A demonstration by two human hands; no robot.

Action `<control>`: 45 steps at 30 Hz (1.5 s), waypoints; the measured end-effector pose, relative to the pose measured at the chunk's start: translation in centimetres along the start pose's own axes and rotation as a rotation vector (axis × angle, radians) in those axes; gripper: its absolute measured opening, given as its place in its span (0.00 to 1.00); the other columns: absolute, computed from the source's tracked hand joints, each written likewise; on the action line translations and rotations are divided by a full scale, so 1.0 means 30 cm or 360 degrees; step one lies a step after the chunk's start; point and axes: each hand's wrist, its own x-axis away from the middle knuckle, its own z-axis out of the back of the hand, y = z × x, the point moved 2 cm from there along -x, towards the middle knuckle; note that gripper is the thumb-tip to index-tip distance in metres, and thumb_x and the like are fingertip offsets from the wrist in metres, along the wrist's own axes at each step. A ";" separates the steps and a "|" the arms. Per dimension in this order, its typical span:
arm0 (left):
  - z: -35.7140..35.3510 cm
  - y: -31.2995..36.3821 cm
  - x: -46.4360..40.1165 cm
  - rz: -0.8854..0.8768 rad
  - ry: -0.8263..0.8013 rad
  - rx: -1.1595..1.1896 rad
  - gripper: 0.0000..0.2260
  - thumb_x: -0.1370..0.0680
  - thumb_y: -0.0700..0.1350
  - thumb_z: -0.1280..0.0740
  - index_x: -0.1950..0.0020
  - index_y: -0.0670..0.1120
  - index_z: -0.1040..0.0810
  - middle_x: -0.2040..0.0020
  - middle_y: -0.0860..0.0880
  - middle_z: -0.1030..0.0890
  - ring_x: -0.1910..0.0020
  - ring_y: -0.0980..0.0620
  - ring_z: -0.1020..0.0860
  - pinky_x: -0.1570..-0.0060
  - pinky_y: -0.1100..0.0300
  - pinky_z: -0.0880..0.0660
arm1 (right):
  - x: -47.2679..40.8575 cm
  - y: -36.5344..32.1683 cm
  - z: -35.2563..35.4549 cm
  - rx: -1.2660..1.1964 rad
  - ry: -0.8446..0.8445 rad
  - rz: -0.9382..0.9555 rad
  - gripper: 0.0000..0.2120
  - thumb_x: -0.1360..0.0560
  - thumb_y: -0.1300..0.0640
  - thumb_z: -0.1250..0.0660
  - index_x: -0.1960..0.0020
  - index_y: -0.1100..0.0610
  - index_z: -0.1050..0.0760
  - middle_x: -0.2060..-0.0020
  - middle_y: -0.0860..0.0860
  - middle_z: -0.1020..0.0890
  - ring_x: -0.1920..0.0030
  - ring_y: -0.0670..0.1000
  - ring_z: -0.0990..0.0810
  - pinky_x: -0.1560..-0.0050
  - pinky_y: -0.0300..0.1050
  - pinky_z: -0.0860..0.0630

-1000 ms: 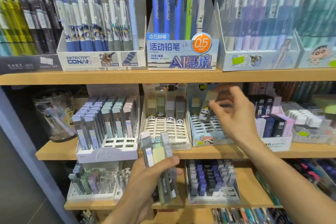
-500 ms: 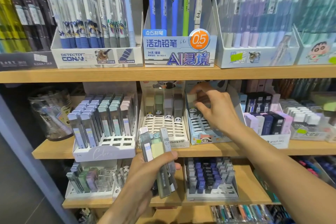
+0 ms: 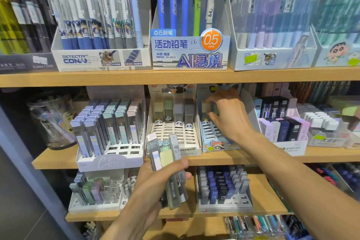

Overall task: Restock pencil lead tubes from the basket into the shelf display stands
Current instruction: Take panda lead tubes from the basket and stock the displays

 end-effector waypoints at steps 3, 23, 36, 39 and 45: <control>0.002 -0.001 0.001 -0.0004 -0.0006 0.0009 0.16 0.31 0.44 0.21 0.43 0.49 0.14 0.52 0.43 0.12 0.55 0.44 0.12 0.49 0.49 0.19 | 0.053 0.012 0.020 -0.0015 0.0130 -0.0011 0.14 0.26 0.58 0.25 0.41 0.57 0.18 0.50 0.56 0.17 0.47 0.62 0.21 0.53 0.49 0.28; -0.037 -0.034 -0.009 -0.0013 -0.0039 -0.0061 0.15 0.30 0.44 0.20 0.44 0.45 0.15 0.52 0.41 0.12 0.53 0.42 0.13 0.48 0.46 0.18 | 0.401 0.014 0.022 -0.0398 0.0024 0.0049 0.02 0.21 0.54 0.30 0.50 0.52 0.20 0.52 0.45 0.24 0.48 0.48 0.30 0.49 0.36 0.36; -0.050 -0.034 0.008 -0.0032 -0.0280 -0.0076 0.12 0.27 0.38 0.23 0.47 0.51 0.12 0.48 0.41 0.12 0.53 0.42 0.13 0.54 0.53 0.17 | 0.403 -0.210 0.091 -0.1891 -0.0389 -0.0790 0.16 0.24 0.60 0.25 0.38 0.49 0.20 0.52 0.53 0.17 0.61 0.45 0.17 0.66 0.41 0.19; -0.045 -0.045 0.006 0.0009 -0.0283 -0.0071 0.10 0.28 0.37 0.23 0.49 0.47 0.11 0.49 0.38 0.13 0.54 0.41 0.13 0.55 0.53 0.17 | 0.406 -0.224 0.082 -0.2024 -0.0412 -0.0859 0.17 0.25 0.64 0.26 0.39 0.49 0.20 0.53 0.58 0.19 0.63 0.48 0.18 0.68 0.51 0.17; -0.030 -0.068 0.000 0.0075 -0.0201 -0.0026 0.16 0.32 0.39 0.20 0.46 0.35 0.16 0.48 0.33 0.14 0.51 0.36 0.14 0.63 0.55 0.18 | 0.403 -0.176 0.088 -0.2078 -0.0217 -0.0830 0.15 0.26 0.65 0.25 0.43 0.50 0.18 0.57 0.58 0.16 0.56 0.55 0.17 0.52 0.45 0.20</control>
